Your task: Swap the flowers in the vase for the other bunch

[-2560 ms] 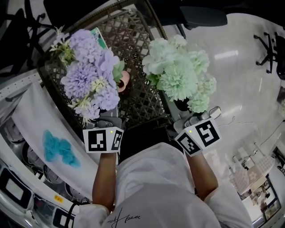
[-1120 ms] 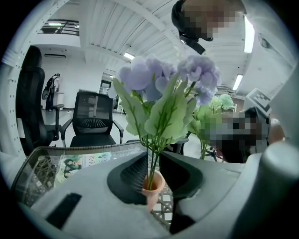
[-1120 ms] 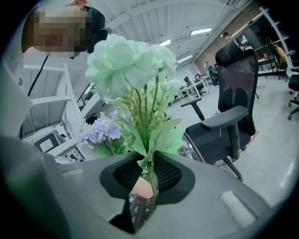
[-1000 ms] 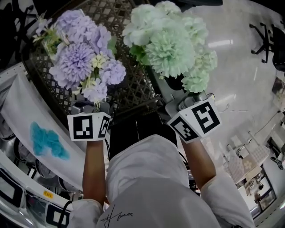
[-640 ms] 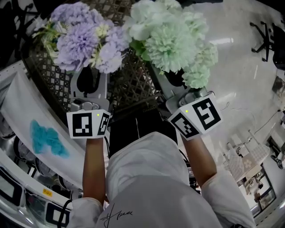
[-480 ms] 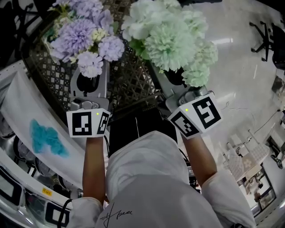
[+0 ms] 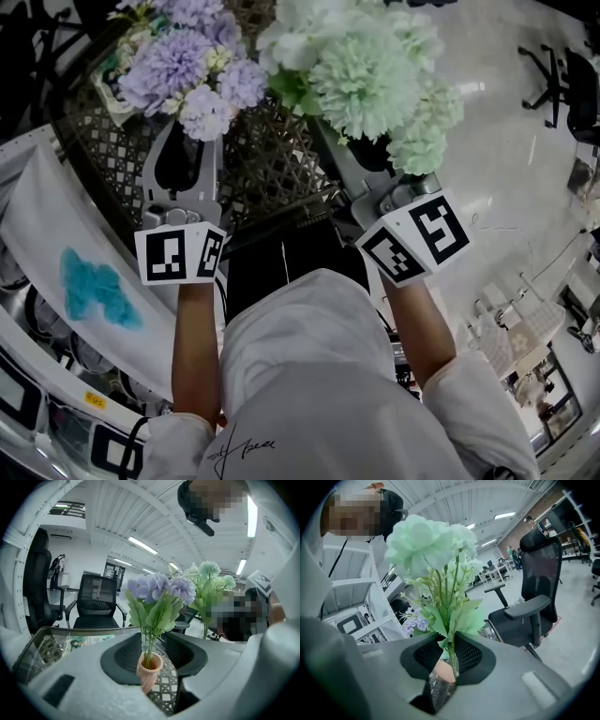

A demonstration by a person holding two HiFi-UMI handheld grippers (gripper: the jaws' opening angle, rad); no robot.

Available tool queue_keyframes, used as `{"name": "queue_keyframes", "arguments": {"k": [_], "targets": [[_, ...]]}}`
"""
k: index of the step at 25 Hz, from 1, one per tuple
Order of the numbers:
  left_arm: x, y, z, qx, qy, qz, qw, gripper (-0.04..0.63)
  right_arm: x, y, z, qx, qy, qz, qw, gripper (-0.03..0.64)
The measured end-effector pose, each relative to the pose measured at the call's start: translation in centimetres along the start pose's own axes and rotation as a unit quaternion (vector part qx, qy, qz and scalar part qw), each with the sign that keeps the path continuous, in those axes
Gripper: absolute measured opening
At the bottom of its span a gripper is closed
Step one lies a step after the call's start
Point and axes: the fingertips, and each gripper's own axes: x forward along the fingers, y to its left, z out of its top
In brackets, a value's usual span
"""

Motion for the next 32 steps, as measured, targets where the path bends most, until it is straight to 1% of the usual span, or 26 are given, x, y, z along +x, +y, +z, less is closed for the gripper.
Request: {"name": "queue_keyframes", "arguments": {"k": [7, 12, 18, 19, 21, 23, 32], "targets": [[-1.6, 0.1, 1.7, 0.0, -0.016, 0.01, 0.9998, 0.146, -1.1, 1.5, 1.3, -0.004, -0.009, 0.011, 1.0, 0.077], [-3.0, 0.4, 2.4, -0.011, -0.026, 0.017, 0.9994, 0.135, -1.7, 2.6, 2.0, -0.018, -0.011, 0.016, 1.0, 0.077], [-4.5, 0.8, 3.0, -0.022, -0.031, 0.023, 0.999, 0.087, -2.3, 4.0, 2.8, -0.029, -0.016, 0.02, 0.999, 0.077], [-4.8, 0.8, 3.1, -0.022, -0.032, 0.027, 0.9989, 0.075, -2.5, 4.2, 2.9, -0.031, -0.016, 0.02, 0.999, 0.077], [-5.5, 1.2, 3.5, -0.021, -0.035, 0.036, 0.9985, 0.029, -2.7, 4.7, 3.0, -0.033, -0.017, 0.022, 0.999, 0.077], [-6.3, 1.5, 3.9, -0.024, -0.039, 0.041, 0.9981, 0.001, -2.8, 5.3, 3.0, -0.034, -0.018, 0.025, 0.999, 0.077], [-8.8, 2.1, 4.3, -0.045, -0.045, 0.039, 0.9972, -0.002, -3.5, 7.6, 3.6, -0.048, -0.024, 0.032, 0.998, 0.077]]}}
